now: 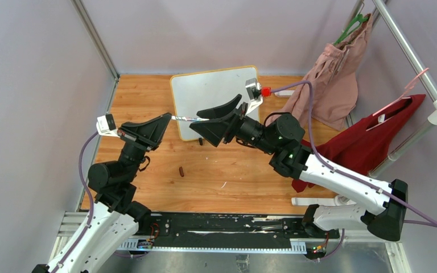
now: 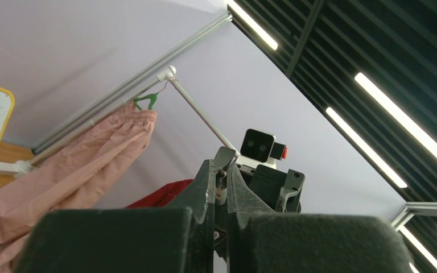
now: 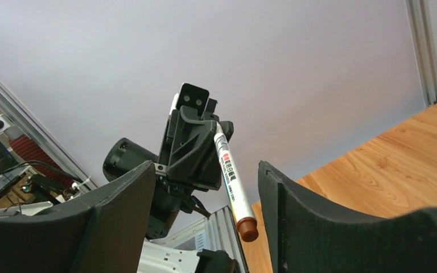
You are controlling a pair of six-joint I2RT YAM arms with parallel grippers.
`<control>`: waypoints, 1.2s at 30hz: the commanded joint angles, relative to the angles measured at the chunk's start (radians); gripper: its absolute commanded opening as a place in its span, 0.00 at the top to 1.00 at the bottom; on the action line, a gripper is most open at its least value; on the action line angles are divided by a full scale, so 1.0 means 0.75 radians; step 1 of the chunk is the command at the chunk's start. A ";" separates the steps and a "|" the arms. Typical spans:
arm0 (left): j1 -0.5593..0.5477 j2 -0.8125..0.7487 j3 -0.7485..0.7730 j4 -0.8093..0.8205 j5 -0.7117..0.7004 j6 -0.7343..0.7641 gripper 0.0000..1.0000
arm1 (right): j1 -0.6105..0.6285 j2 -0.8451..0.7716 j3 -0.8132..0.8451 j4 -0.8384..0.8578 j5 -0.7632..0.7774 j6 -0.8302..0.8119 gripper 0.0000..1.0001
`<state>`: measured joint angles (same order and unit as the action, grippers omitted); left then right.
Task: Write a sentence on the whiteboard
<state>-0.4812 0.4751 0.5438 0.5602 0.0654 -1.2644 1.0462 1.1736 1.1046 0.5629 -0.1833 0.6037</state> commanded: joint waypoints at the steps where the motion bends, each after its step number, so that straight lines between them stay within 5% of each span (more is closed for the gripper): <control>1: -0.007 -0.003 -0.012 0.048 -0.044 -0.086 1.00 | -0.047 0.013 0.074 -0.008 -0.107 0.040 0.34; 10: -0.007 0.022 0.010 0.045 -0.085 -0.138 1.00 | -0.053 0.066 0.170 -0.138 -0.142 -0.003 0.38; 18: -0.007 0.029 0.014 0.044 -0.077 -0.140 1.00 | -0.053 0.104 0.231 -0.212 -0.165 -0.011 0.55; 36: -0.007 0.036 -0.003 0.044 -0.052 -0.158 1.00 | -0.052 0.106 0.189 -0.153 -0.088 -0.007 0.59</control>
<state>-0.4812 0.4995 0.5419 0.5709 0.0219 -1.3777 1.0145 1.2613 1.2457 0.3965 -0.2737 0.6056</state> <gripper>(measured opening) 0.051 0.409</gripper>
